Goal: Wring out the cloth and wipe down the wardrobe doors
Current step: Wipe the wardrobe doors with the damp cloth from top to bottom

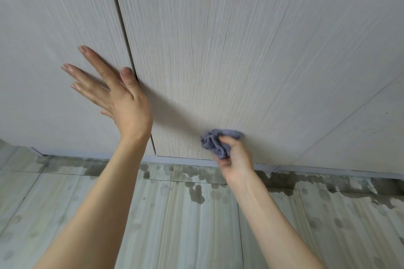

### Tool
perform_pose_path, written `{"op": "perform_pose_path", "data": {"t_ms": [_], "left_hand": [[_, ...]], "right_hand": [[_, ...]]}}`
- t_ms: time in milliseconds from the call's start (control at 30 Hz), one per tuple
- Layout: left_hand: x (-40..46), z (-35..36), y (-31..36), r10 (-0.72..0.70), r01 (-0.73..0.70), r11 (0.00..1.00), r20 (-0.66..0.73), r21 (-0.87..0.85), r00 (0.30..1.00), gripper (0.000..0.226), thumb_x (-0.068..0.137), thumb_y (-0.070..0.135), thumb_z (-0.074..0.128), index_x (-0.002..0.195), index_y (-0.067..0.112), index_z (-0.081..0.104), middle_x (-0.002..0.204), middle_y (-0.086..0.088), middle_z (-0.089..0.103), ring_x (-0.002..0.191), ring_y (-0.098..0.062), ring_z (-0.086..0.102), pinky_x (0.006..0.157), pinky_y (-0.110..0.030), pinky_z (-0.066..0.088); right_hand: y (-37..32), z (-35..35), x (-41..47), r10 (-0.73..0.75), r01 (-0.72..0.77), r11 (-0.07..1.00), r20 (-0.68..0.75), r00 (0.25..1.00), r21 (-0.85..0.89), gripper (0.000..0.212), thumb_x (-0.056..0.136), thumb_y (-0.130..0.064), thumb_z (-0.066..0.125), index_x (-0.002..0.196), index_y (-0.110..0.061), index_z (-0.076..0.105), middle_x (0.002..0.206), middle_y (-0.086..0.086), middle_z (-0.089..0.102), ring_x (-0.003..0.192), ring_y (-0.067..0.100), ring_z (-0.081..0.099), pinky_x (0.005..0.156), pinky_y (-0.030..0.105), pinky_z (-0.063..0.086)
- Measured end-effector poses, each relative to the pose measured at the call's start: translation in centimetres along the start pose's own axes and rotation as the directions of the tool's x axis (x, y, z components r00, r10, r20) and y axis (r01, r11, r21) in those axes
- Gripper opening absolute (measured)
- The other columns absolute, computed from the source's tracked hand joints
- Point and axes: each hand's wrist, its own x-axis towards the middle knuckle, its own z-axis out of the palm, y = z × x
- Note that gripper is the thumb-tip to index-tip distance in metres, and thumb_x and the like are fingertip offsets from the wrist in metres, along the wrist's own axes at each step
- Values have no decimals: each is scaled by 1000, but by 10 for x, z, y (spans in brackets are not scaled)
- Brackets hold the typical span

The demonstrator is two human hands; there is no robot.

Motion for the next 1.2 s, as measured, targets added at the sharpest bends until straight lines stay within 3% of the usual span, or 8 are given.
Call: {"op": "perform_pose_path", "data": {"t_ms": [233,400,600,733,867,933,1067,1200], "left_hand": [[-1,0,0,-25,25,1000,18,-2,1000,56,102,29,28,150,9,5,155,-21,-13,142,-36,-15,76,6,-29],[0,-1,-2,-36,36,999,33,-5,999,59,101,33,27,150,12,3,155,-19,-15,142,-33,-16,76,6,-28],[1,-1,-2,-17,17,1000,36,2,999,57,103,29,29,150,10,3,155,-20,-15,142,-35,-16,76,6,-29],[1,-1,-4,-14,14,1000,42,2,999,57,103,29,29,150,10,2,155,-19,-15,141,-34,-17,76,6,-29],[0,-2,-3,-12,13,1000,49,-4,999,57,103,30,28,150,10,2,154,-20,-17,141,-34,-17,76,6,-29],[0,-3,-3,-12,13,1000,46,-8,999,57,103,29,28,150,10,2,154,-21,-17,141,-35,-17,76,6,-29],[0,-1,-5,4,-4,1000,26,1,1000,57,103,27,29,150,7,4,154,-22,-13,141,-37,-15,78,5,-29],[1,-2,-6,20,-20,1000,28,1,999,57,103,26,31,150,7,5,154,-23,-13,141,-38,-15,79,5,-28]], "right_hand": [[52,-10,28,166,-192,974,-206,965,-117,17,86,10,50,101,6,57,104,19,61,72,22,58,57,26,53],[38,24,4,106,-105,994,43,993,-28,18,82,17,44,83,5,57,82,28,58,61,35,58,37,21,43],[42,37,-2,-48,54,997,116,992,-52,11,81,13,53,83,6,62,72,21,61,62,31,63,60,31,55],[69,27,20,99,-113,980,-90,991,-165,22,82,14,52,66,0,57,67,13,59,55,23,59,58,28,53],[81,25,26,166,-202,960,-186,969,-196,11,84,10,54,80,1,58,77,13,58,101,34,62,99,46,44],[80,35,19,197,-212,960,-98,975,-183,15,84,11,54,74,0,55,85,16,61,88,31,63,94,40,49],[74,67,6,120,-110,987,82,989,-115,22,82,17,51,64,2,52,66,12,57,53,24,56,54,27,48],[79,68,7,96,-79,991,177,980,-105,28,81,18,48,62,0,58,51,10,61,42,20,59,46,22,50]]}}
